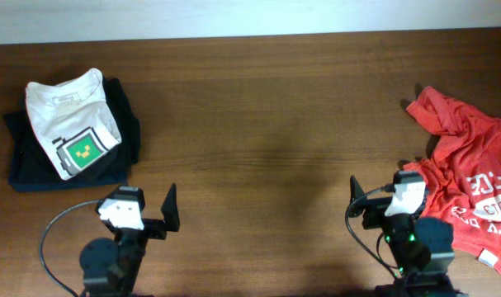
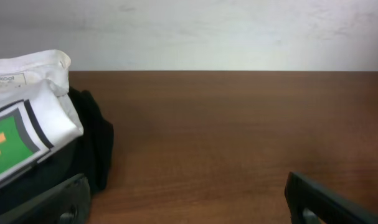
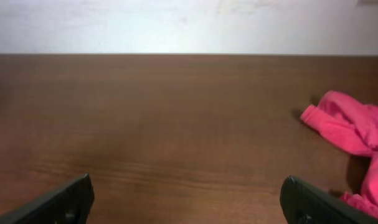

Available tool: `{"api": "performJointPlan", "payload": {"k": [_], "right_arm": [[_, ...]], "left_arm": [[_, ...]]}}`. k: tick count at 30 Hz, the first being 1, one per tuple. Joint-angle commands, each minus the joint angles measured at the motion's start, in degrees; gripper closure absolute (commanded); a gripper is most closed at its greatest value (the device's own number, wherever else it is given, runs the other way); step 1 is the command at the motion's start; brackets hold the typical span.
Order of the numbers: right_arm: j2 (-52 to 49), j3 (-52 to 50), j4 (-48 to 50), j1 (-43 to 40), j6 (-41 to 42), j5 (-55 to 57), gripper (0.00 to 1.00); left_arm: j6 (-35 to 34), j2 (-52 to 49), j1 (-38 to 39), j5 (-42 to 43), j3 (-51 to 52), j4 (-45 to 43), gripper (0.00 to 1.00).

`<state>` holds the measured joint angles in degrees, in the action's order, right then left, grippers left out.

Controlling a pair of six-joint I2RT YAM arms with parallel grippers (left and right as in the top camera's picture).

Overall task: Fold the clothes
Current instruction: 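Grasp the orange-red t-shirt with the right gripper and drag it to center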

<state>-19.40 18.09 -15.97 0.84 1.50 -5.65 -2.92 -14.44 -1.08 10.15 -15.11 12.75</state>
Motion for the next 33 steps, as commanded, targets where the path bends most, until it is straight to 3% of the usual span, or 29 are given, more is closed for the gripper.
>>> {"api": "performJointPlan", "payload": {"k": [1,7,10,12,14,15,18,21,22,23,24,29,31,33], "right_arm": [[-10.1,10.12,-6.14,0.28,0.72,-1.27,0.01],[-31.47,31.01,-23.04,0.28,-3.06,-1.51,0.01],[-37.66,36.15,-25.66,0.28,-2.08,-5.35,0.01],[-41.72,36.24,-24.76,0.26,-1.29,3.19,0.01],[-47.47,36.24,-25.35,0.0,7.34,20.63,0.01],[-50.4,36.24,-25.66,-0.5,9.25,24.26,0.01],[-60.89,36.24,-25.73,-3.96,12.68,25.46,0.02],[-70.14,36.24,-22.75,-8.76,14.03,25.4,0.09],[-72.3,36.24,-21.44,-9.9,14.03,25.38,0.13],[-74.58,36.24,-20.46,-11.21,14.05,25.16,0.28],[-76.54,36.24,-19.41,-12.33,14.03,23.8,0.32],[-82.68,36.24,-16.83,-15.93,14.05,22.82,0.34],[-82.66,36.24,-16.72,-16.41,14.05,22.75,0.53],[-82.66,36.24,-16.98,-16.31,13.99,18.23,0.91]], "left_arm": [[-0.7,-8.92,0.17,0.81,-7.63,3.67,0.01],[-0.7,-22.97,0.17,0.81,-20.63,15.8,0.01],[-0.7,-27.34,0.17,0.81,-24.7,19.47,0.01],[-0.7,-29.03,0.17,0.79,-25.88,19.5,0.01],[-0.35,-29.11,0.17,0.52,-25.88,19.5,0.01],[-0.09,-29.11,0.17,0.5,-25.88,19.45,0.01],[-0.09,-29.11,0.17,0.57,-25.88,19.47,0.01],[-0.09,-29.11,0.17,0.57,-25.88,19.47,0.01],[-0.09,-29.11,0.2,0.57,-25.88,19.47,0.01],[-0.09,-29.11,0.17,0.57,-25.88,19.47,0.01],[-0.09,-29.11,0.17,0.57,-25.88,19.47,0.01],[-0.09,-29.11,0.17,0.57,-25.88,19.47,0.01],[-0.09,-29.11,0.17,0.57,-25.88,19.47,0.01],[-0.09,-29.11,0.17,0.57,-25.88,19.47,0.01]]}}
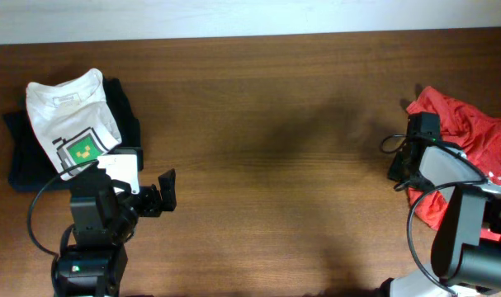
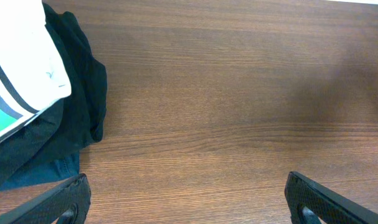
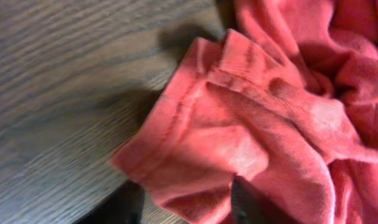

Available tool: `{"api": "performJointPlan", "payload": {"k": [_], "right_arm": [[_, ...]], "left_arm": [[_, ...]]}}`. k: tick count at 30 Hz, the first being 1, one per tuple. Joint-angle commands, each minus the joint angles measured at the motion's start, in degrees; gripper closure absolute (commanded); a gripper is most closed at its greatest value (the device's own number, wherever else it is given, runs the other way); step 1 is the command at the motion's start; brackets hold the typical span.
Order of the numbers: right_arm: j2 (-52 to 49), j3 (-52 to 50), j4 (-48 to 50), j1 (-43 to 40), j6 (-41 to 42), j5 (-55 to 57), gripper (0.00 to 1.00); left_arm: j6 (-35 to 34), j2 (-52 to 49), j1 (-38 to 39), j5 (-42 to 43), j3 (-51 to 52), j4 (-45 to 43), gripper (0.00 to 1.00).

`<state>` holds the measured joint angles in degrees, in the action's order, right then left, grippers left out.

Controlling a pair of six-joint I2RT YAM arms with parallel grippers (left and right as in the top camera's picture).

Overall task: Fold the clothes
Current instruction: 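Grasp the orange-red t-shirt with the right gripper and drag it to center, then grasp the shirt's left edge with the left gripper and lift it leftward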

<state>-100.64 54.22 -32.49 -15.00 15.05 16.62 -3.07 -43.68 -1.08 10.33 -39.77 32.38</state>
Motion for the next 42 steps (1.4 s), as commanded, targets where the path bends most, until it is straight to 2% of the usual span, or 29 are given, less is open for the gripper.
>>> {"api": "performJointPlan", "payload": {"k": [1,3,6,7,10,14,17,19,21,22,23,24,29,31,35,38,42], "right_arm": [[-1.42,0.11,-0.74,-0.44,0.39,-6.88,0.96],[-1.36,0.13,-2.64,-0.39,-1.75,-14.86,0.96],[-0.96,0.13,-3.56,-0.33,-11.43,-32.2,0.96],[-0.22,0.13,-4.17,0.55,-14.58,-41.11,0.96],[2.91,0.13,-4.66,8.02,-15.04,-49.11,0.96],[5.35,0.13,-0.02,23.67,-9.38,-49.4,0.96],[5.35,0.17,9.62,34.99,-5.35,-48.96,0.96],[5.35,0.81,18.18,42.64,-1.73,-45.75,0.96],[5.35,2.71,23.56,49.64,-0.57,-35.67,0.96],[5.35,3.56,23.78,51.1,-0.61,-31.71,0.79],[5.35,4.79,23.28,52.26,-1.07,-26.56,0.35],[5.38,6.05,21.62,52.09,-1.27,-22.67,0.01],[8.26,14.32,0.96,43.58,-1.22,-9.6,0.01],[10.49,16.74,-6.27,39.15,-1.25,-7.96,0.01],[15.04,17.27,-16.98,29.88,-1.22,-8.0,0.01],[15.87,17.27,-22.88,22.8,-1.25,-8.0,0.01],[15.85,17.25,-26.88,14.16,-1.25,-10.21,0.01]], "left_arm": [[0.07,0.13,0.17,0.39,-1.22,-0.15,0.01],[0.07,0.13,0.17,0.37,-1.22,-0.17,0.01],[0.07,0.13,0.17,0.33,-1.2,-0.15,0.01],[0.07,0.13,0.17,0.35,-1.2,-0.15,0.01],[0.07,0.13,0.17,0.33,-1.2,-0.17,0.01],[0.07,0.13,0.17,0.33,-1.2,-0.17,0.01],[0.07,0.13,0.17,0.17,-1.2,-0.17,0.01],[0.07,0.13,0.17,0.17,-1.2,-0.17,0.01],[0.07,0.13,0.17,0.17,-1.2,-0.17,0.01],[0.07,0.13,0.17,0.2,-1.2,-0.17,0.01],[0.07,0.13,0.2,0.2,-1.2,-0.15,0.01],[0.07,0.13,0.17,0.2,-1.2,-0.17,0.01],[0.02,0.13,0.17,0.44,-1.2,-0.22,0.01],[-0.02,0.13,0.2,1.36,-1.2,-0.61,0.01],[-0.04,-2.47,0.33,10.6,-1.2,-0.57,0.01],[-1.86,-9.42,2.62,15.08,-1.2,-0.61,0.01],[-10.82,-27.06,13.62,17.33,-1.2,-4.83,0.01]]}}
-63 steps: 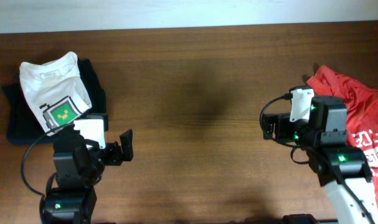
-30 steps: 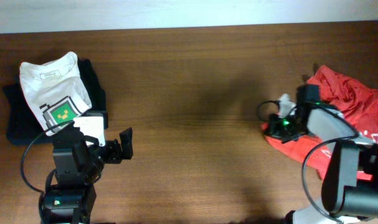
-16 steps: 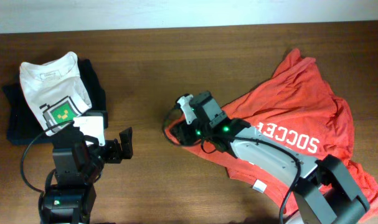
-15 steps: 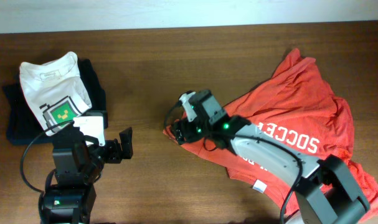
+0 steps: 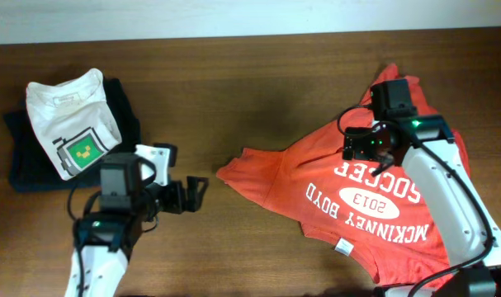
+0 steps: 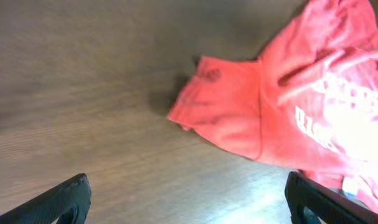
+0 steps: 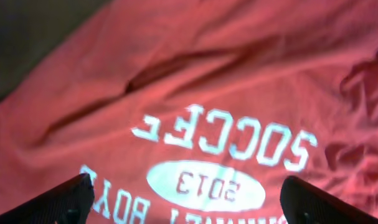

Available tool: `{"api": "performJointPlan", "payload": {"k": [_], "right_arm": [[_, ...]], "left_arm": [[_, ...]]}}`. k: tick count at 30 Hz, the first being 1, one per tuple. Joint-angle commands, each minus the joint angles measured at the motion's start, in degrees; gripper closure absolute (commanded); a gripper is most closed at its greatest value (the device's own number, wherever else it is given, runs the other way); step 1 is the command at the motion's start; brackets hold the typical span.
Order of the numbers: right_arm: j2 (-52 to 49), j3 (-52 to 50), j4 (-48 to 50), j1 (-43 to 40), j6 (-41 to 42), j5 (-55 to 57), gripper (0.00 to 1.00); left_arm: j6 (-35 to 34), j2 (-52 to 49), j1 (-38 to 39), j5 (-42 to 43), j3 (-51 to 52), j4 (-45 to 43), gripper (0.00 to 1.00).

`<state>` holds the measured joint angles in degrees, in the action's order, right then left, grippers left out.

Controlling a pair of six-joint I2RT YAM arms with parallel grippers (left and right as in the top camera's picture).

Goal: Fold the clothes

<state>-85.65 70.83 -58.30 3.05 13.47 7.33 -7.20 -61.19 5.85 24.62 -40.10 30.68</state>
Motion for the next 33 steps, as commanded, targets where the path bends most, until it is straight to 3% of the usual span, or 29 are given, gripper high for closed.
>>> {"api": "performJointPlan", "payload": {"k": [1,6,10,12,14,16,17,21,23,27,30,31,32,33], "right_arm": [[0.85,0.63,-1.14,-4.37,0.33,-1.33,0.01],[0.85,0.63,-1.7,-5.01,0.35,-1.73,0.01],[0.85,0.63,-2.4,-5.01,0.33,-1.73,0.01],[0.85,0.63,-2.43,-5.01,0.33,-1.73,0.01],[0.85,0.63,-2.47,-5.01,0.33,-1.73,0.01],[0.85,0.63,-2.54,-5.01,0.33,-1.73,0.01],[0.85,0.63,-2.62,-5.01,0.33,-1.7,0.01],[0.85,0.63,-2.78,-5.07,0.33,-1.27,0.01],[0.85,0.63,-2.78,-5.07,0.33,-1.27,0.01],[0.85,0.63,-2.78,-5.07,0.35,-1.29,0.01],[0.85,0.63,-2.78,-5.05,0.35,-1.31,0.01],[0.85,0.63,-2.78,-5.05,0.35,-1.31,0.01],[0.85,0.63,-2.75,-5.05,0.35,-1.31,0.01],[0.85,0.63,-2.75,-5.05,0.35,-1.31,0.01]], "left_arm": [[-7.96,-11.58,8.0,3.04,-0.87,-4.46,0.01],[-20.44,-24.26,15.12,2.99,-0.87,-15.58,0.01],[-23.02,-31.65,17.88,2.27,-0.87,-23.04,0.01],[-22.99,-34.88,18.71,-0.63,-0.87,-26.29,0.06],[-22.93,-35.95,18.71,-1.03,-0.87,-30.03,0.37],[-22.91,-35.98,18.64,-4.66,-0.9,-35.12,0.92],[-22.93,-35.98,18.64,-6.78,-0.9,-37.46,1.0],[-21.22,-34.75,17.16,-16.44,-1.07,-42.25,1.0],[-17.2,-33.22,12.37,-22.6,-3.98,-41.94,0.99],[-16.35,-32.92,1.88,-22.73,-15.5,-38.42,1.0],[-12.72,-32.98,-4.17,-22.75,-26.16,-36.76,1.0],[-12.39,-33.03,-5.2,-22.75,-28.81,-35.36,0.92],[-12.41,-33.03,-6.05,-22.69,-31.34,-32.04,0.42],[-12.39,-33.03,-6.43,-22.29,-32.59,-28.46,0.01]]}}
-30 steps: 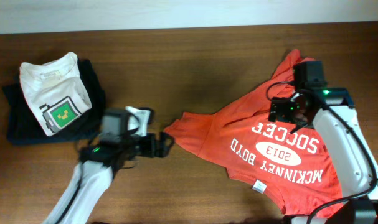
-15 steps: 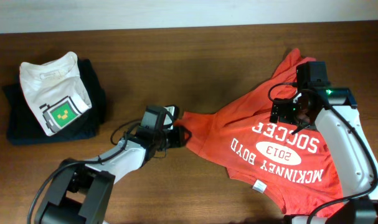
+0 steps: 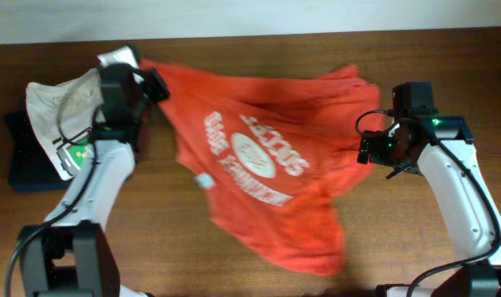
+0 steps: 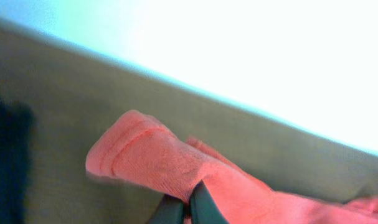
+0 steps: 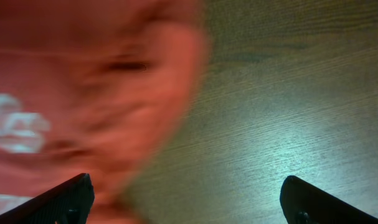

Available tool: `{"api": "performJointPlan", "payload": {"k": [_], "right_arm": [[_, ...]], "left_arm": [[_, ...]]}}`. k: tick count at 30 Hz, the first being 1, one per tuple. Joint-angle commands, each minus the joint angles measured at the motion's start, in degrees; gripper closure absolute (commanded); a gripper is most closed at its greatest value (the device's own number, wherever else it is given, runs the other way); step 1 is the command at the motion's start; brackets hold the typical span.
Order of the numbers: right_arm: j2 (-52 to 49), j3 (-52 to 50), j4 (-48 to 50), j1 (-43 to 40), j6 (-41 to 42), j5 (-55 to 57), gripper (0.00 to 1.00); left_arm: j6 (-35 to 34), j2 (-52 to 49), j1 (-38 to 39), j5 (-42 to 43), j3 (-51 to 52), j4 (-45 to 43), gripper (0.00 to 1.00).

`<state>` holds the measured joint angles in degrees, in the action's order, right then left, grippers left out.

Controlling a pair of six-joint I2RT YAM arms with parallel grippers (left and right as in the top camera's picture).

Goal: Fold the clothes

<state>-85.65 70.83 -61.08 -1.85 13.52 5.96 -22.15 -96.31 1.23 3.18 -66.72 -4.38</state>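
Observation:
A red T-shirt (image 3: 258, 157) with white print lies spread and blurred across the middle of the table, from the back left to the near middle. My left gripper (image 3: 155, 82) is at the back left, shut on a red sleeve end (image 4: 145, 155); its fingers (image 4: 201, 208) pinch the fabric in the left wrist view. My right gripper (image 3: 374, 151) is at the shirt's right edge and stands open (image 5: 187, 202). Nothing is between its fingers, and blurred red cloth (image 5: 83, 93) fills the left of that view.
A folded white T-shirt (image 3: 64, 107) with a green print lies on a dark folded garment (image 3: 23, 161) at the far left, right beside my left arm. The brown table (image 3: 448, 49) ends at a pale wall behind.
My left gripper was open by the shirt's left sleeve at mid-table; now it is shut on that sleeve at the back left. The shirt has shifted left and turned. The right gripper stays open.
Both arms stood open at the near edge, with the red shirt crumpled at the right. Then my right gripper was down at the crumpled shirt. Then the shirt lay spread right of the middle, both grippers open. Now the left holds a sleeve at the back left.

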Motion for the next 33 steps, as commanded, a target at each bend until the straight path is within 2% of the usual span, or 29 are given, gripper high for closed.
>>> {"api": "performJointPlan", "payload": {"k": [1,3,8,11,14,15,20,24,25,26,27,28,30,33], "right_arm": [[0.85,0.63,0.0,-0.15,0.31,0.04,0.01],[0.85,0.63,-0.07,-0.15,0.31,0.07,0.01],[0.85,0.63,-0.11,-0.15,0.31,0.07,0.01],[0.85,0.63,-0.09,-0.15,0.28,0.09,0.01],[0.85,0.63,-0.13,-0.15,0.28,0.07,0.01],[0.85,0.63,-0.2,-0.15,0.28,0.09,0.01],[0.85,0.63,-0.46,-0.15,0.28,0.07,0.01],[0.85,0.63,-0.52,-0.15,0.31,0.07,0.01],[0.85,0.63,-0.52,-0.15,0.31,0.07,0.01],[0.85,0.63,-0.55,-0.15,0.31,0.07,0.01],[0.85,0.63,-0.55,-0.15,0.31,0.07,0.01],[0.85,0.63,-0.55,-0.15,0.31,0.07,0.01],[0.85,0.63,-0.48,-0.15,0.31,0.09,0.01],[0.85,0.63,-0.44,-0.15,0.31,0.07,0.01]], "left_arm": [[2.56,2.1,-1.84,-0.44,-6.4,9.42,0.01],[2.51,1.97,-1.77,0.55,-6.51,21.44,0.01],[2.08,1.38,-1.14,4.72,-6.16,57.9,0.01],[2.08,1.38,-0.07,8.28,-4.5,67.76,0.01],[2.08,1.38,1.9,9.51,0.09,69.29,0.07],[2.03,1.38,2.49,9.55,1.66,68.39,0.16],[-2.08,1.38,6.43,9.73,13.77,57.64,0.28],[-2.03,1.38,8.0,8.81,18.75,50.42,0.3],[-2.03,1.38,7.98,7.43,19.82,47.89,0.34],[-2.03,1.38,7.98,6.21,20.2,46.53,0.44],[-2.03,1.38,7.98,4.57,20.22,45.79,0.66],[-2.36,1.4,7.63,-0.37,19.78,44.76,0.97],[-2.67,1.4,5.11,-6.14,16.44,44.87,1.0],[-2.64,1.4,-0.15,-7.06,9.14,46.62,1.0]]}}
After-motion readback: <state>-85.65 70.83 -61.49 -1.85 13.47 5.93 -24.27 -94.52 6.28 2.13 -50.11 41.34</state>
